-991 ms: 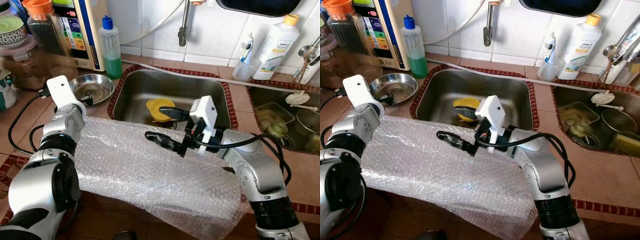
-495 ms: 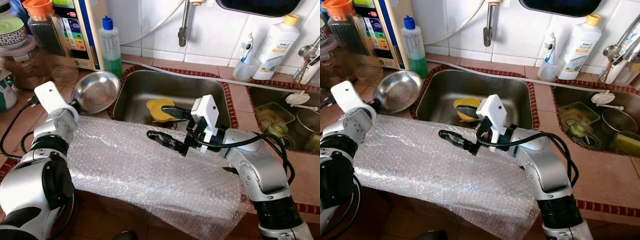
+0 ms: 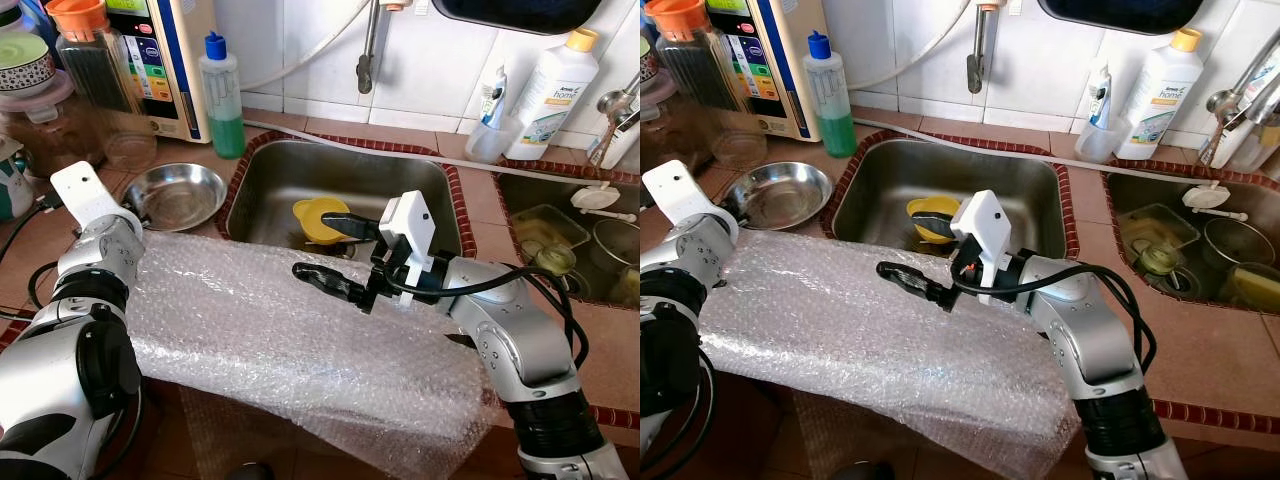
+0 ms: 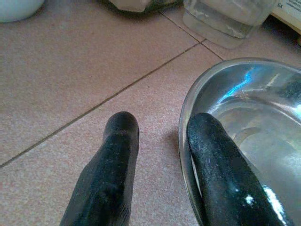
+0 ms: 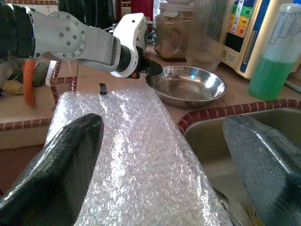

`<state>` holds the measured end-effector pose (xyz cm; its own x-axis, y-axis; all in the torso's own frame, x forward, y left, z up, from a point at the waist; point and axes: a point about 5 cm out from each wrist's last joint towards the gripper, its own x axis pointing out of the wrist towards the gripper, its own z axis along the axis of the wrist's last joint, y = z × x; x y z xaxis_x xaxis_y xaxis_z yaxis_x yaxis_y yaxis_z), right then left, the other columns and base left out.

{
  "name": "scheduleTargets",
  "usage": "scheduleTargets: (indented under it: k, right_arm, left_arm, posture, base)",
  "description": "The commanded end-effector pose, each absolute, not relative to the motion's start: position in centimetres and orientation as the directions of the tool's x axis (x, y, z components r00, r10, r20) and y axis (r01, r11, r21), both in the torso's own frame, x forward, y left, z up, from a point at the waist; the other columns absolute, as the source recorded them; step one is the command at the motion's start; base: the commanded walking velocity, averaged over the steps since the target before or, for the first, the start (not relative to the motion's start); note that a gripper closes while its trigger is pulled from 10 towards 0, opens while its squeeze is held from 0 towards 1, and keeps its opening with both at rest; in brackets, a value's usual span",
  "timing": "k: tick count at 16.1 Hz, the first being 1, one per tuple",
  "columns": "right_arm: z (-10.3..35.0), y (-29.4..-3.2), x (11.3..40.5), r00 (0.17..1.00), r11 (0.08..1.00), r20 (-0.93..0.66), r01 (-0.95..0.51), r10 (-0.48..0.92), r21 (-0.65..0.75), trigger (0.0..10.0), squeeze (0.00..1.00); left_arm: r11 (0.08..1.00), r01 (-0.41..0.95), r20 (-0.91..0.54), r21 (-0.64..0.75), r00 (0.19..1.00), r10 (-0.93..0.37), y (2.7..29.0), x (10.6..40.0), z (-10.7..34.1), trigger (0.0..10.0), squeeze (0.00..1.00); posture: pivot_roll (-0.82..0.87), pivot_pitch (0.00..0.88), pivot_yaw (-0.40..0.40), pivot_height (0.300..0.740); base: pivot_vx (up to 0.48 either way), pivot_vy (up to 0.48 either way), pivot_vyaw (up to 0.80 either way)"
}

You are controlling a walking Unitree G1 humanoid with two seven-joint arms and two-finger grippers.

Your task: Kitchen organization

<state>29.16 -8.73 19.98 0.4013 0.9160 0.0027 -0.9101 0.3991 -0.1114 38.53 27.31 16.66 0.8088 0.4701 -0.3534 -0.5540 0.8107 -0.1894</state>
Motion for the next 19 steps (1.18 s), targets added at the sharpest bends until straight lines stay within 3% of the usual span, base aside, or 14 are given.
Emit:
scheduleTargets:
  k: [1,2,3,4,5,7,12,13,16,17,19]
  right_arm:
    - [20.3,-8.7,29.3,0.401,0.398,0.000,-0.908,0.916,-0.134,10.0,0.00]
    - [20.3,-8.7,29.3,0.401,0.397,-0.001,-0.908,0.916,-0.134,10.0,0.00]
    - [20.3,-8.6,29.4,0.400,0.396,-0.003,-0.908,0.916,-0.138,10.0,0.00]
    - [20.3,-8.5,29.4,0.396,0.392,-0.004,-0.909,0.918,-0.142,10.0,0.00]
    - [20.3,-8.5,29.4,0.395,0.390,-0.004,-0.910,0.919,-0.143,10.0,0.00]
    - [20.3,-8.4,29.4,0.392,0.387,-0.005,-0.910,0.920,-0.147,10.0,0.00]
    - [20.2,-8.5,29.5,0.393,0.387,-0.011,-0.910,0.919,-0.150,10.0,0.00]
    - [20.2,-8.5,29.5,0.393,0.387,-0.011,-0.909,0.919,-0.151,10.0,0.00]
    - [20.2,-8.4,29.5,0.393,0.387,-0.010,-0.910,0.919,-0.151,10.0,0.00]
    - [20.2,-8.4,29.5,0.389,0.383,-0.011,-0.911,0.921,-0.150,10.0,0.00]
    - [20.2,-8.4,29.3,0.373,0.368,-0.016,-0.919,0.928,-0.139,10.0,0.00]
  left_arm:
    - [0.801,-0.577,-0.348,-0.160,0.792,0.501,28.0,38.3,16.7,0.0,0.00]
    - [0.803,-0.578,-0.333,-0.144,0.792,0.511,28.1,38.3,17.0,0.3,0.00]
    - [0.822,-0.553,-0.314,-0.138,0.811,0.493,27.8,38.6,17.3,4.2,0.00]
    - [0.844,-0.512,-0.305,-0.158,0.839,0.451,27.0,38.9,17.5,10.0,0.00]
    - [0.851,-0.500,-0.299,-0.158,0.846,0.442,26.7,39.1,17.5,10.0,0.00]
    - [0.864,-0.475,-0.265,-0.168,0.866,0.424,26.1,39.4,18.1,10.0,1.00]
    - [0.853,-0.497,-0.302,-0.158,0.847,0.437,26.1,39.3,17.6,10.0,1.00]
    - [0.849,-0.499,-0.332,-0.174,0.841,0.426,26.0,39.1,17.1,10.0,0.00]
    - [0.825,-0.524,-0.397,-0.210,0.817,0.418,26.1,38.7,15.7,10.0,0.00]
    - [0.826,-0.514,-0.409,-0.233,0.822,0.396,25.9,38.6,15.2,0.0,0.00]
    - [0.818,-0.525,-0.411,-0.236,0.816,0.405,25.9,38.4,15.0,0.0,0.00]
  posture:
    - [0.03,0.055,0.004,0.740]
    - [0.03,0.055,0.003,0.740]
    - [0.03,0.056,0.002,0.740]
    - [0.04,0.056,0.000,0.740]
    - [0.03,0.056,0.000,0.740]
    - [0.03,0.057,-0.001,0.740]
    - [0.03,0.056,-0.001,0.740]
    - [0.03,0.055,0.000,0.740]
    - [0.03,0.055,0.000,0.740]
    - [0.03,0.056,0.000,0.740]
    - [0.03,0.057,-0.002,0.740]
  base:
    - [0.000,0.000,0.00]
    - [0.000,0.000,0.00]
    - [0.000,0.000,0.00]
    - [0.000,0.000,0.00]
    - [0.000,0.000,0.00]
    - [0.000,0.000,0.00]
    - [0.000,0.000,0.00]
    - [0.000,0.000,0.00]
    - [0.000,0.000,0.00]
    - [0.000,0.000,0.00]
    - [0.000,0.000,0.00]
